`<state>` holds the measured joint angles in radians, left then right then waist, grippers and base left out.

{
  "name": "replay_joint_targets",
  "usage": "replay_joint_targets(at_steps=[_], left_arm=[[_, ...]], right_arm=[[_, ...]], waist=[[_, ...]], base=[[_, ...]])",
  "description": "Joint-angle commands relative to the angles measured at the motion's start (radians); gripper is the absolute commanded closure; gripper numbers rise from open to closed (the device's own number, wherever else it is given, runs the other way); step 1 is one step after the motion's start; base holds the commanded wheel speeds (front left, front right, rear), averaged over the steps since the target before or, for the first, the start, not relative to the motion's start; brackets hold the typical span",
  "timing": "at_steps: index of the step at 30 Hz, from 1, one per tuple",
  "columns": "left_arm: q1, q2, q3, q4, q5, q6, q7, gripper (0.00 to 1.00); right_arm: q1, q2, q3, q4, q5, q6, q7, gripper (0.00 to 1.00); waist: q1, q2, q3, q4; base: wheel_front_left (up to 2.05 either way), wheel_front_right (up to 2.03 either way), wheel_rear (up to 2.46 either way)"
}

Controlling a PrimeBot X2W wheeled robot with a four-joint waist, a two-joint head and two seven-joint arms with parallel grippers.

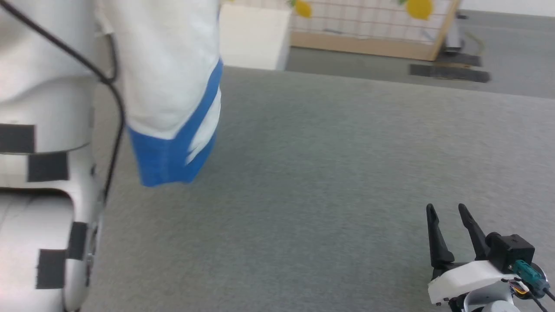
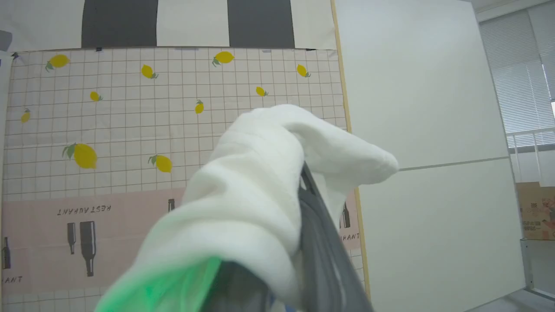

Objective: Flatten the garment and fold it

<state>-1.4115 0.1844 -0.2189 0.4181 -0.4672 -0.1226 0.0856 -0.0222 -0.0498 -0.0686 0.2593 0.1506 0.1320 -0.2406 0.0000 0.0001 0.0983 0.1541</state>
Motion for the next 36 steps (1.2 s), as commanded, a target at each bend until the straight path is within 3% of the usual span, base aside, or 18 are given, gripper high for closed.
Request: replay_joint_targets(at_steps=[1,7,15,23,28,33,34,35,36], left_arm=[[-0.015,-0.018,-0.012,0.002,-0.015,-0.003,-0.001,1.00],[0.073,-0.093,-0.060,-0.011,-0.105,-0.006,0.013,1.00],[0.349,-0.132,-0.186,-0.004,-0.239,-0.006,-0.004,1.00],[0.651,-0.134,-0.504,0.065,-0.361,0.026,0.049,1.00],[0.799,-0.134,-0.690,0.152,-0.430,0.046,0.182,1.00],[0.876,-0.134,-0.825,0.172,-0.512,0.025,0.354,1.00],[0.883,-0.134,-0.830,0.173,-0.533,0.025,0.380,0.86],[0.884,-0.134,-0.834,0.172,-0.548,0.026,0.402,0.62],[0.880,-0.134,-0.828,0.165,-0.567,0.031,0.417,0.00]], right_arm=[[-0.017,0.000,0.001,0.009,0.006,-0.001,-0.012,0.00],[-0.022,0.000,-0.030,0.034,0.003,-0.001,-0.018,0.00],[-0.010,0.000,-0.054,0.056,-0.011,-0.001,-0.021,0.00],[-0.012,0.000,-0.046,0.056,-0.016,-0.001,-0.021,0.00],[-0.010,0.000,-0.040,0.057,-0.014,-0.001,-0.021,0.00],[-0.008,0.000,-0.031,0.062,-0.008,-0.001,-0.021,0.00],[-0.009,0.000,-0.028,0.063,-0.007,-0.001,-0.021,0.00],[-0.009,0.000,-0.027,0.064,-0.007,-0.001,-0.021,0.00],[-0.009,0.000,-0.029,0.065,-0.005,-0.001,-0.021,0.00]], waist=[[0.0000,-0.0001,-0.042,-0.092],[0.0000,-0.0001,-0.033,-0.147],[0.0000,-0.0001,-0.036,-0.172],[0.0000,-0.0001,-0.029,-0.181],[0.0000,-0.0001,-0.021,-0.183],[0.0000,-0.0001,-0.019,-0.181],[0.0000,-0.0001,-0.020,-0.180],[0.0000,-0.0001,-0.021,-0.178],[0.0000,-0.0001,-0.023,-0.174]], base=[[0.00,0.00,0.00],[0.00,0.00,0.00],[0.00,0.00,0.00],[0.00,0.00,0.00],[0.00,0.00,0.00],[0.00,0.00,0.00],[0.00,0.00,0.00],[0.00,0.00,0.00],[0.00,0.00,0.00]])
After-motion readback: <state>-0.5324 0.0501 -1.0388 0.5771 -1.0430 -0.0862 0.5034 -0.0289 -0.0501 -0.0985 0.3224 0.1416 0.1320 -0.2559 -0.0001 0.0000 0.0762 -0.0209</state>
